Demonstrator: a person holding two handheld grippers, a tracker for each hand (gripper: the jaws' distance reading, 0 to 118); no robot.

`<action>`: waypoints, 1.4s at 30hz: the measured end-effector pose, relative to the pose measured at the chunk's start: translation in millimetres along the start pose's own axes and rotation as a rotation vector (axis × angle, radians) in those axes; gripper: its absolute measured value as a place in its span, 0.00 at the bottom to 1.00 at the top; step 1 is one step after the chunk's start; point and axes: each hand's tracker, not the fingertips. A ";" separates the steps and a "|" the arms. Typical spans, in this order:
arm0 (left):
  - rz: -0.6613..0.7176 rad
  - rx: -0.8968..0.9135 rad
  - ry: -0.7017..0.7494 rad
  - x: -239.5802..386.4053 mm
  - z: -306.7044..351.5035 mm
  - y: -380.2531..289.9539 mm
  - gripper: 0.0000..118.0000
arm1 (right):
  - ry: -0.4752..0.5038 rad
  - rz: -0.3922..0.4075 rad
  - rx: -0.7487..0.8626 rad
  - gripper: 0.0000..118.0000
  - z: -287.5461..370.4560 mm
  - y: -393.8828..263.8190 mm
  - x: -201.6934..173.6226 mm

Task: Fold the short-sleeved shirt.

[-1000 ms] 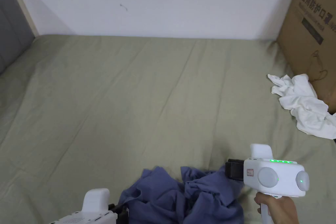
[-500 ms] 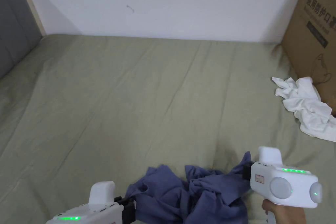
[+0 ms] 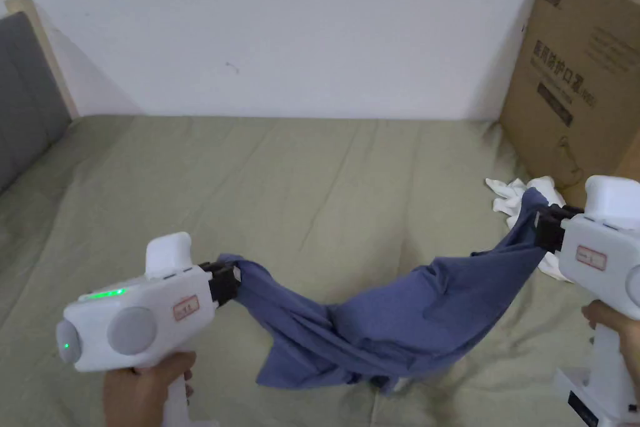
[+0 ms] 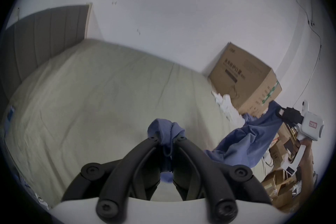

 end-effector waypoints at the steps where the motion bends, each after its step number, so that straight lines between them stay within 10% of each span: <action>1: -0.013 0.022 0.004 0.5 0.1 14.4 0.12 | -0.007 -0.001 0.014 0.04 -0.4 9.1 0.8; 24: -0.179 0.258 0.130 18.4 -25.4 262.8 0.12 | -0.047 -0.038 0.200 0.04 -58.7 161.1 -45.9; 42: -0.091 0.017 0.199 -66.5 -89.0 112.1 0.12 | -0.045 -0.116 0.024 0.04 -111.8 17.3 -44.2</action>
